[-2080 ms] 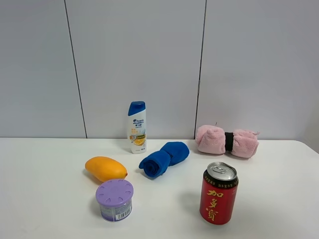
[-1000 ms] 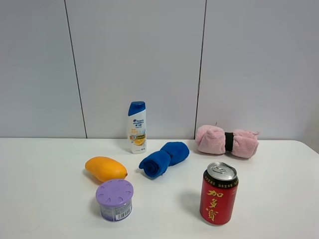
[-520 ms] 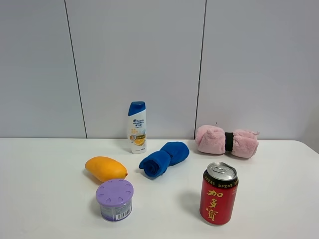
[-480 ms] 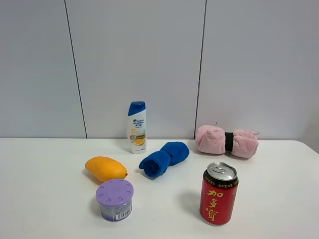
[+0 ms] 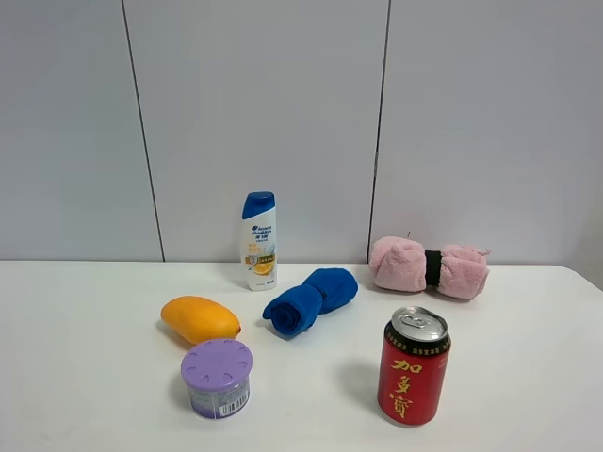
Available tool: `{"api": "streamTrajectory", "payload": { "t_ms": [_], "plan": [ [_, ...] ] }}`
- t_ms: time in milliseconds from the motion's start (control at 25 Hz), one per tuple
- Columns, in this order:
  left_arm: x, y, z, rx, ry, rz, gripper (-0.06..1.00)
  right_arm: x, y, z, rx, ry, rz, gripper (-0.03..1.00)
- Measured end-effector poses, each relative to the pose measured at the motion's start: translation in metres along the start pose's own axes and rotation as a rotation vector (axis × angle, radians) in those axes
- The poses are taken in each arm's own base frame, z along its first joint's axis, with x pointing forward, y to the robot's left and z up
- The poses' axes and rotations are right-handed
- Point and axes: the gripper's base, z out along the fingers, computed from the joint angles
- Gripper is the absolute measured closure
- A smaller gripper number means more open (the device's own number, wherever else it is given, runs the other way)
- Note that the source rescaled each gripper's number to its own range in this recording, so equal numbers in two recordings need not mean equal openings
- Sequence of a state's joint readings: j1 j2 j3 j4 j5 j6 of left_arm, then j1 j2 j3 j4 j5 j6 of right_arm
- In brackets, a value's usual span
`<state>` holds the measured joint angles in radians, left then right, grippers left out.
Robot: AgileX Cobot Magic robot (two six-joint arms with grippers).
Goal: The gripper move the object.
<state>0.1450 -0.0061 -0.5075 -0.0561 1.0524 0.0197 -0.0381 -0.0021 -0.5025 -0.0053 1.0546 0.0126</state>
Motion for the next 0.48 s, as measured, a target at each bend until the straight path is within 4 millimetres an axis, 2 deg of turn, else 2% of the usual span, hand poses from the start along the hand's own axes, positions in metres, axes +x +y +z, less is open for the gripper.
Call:
{"api": "streamTrajectory", "payload": {
  "t_ms": [480],
  "plan": [
    [0.0000, 0.0000, 0.0000, 0.000, 0.000, 0.000, -0.06, 0.0000, 0.0000, 0.0000, 0.000, 0.000, 0.000, 0.45]
  ]
}}
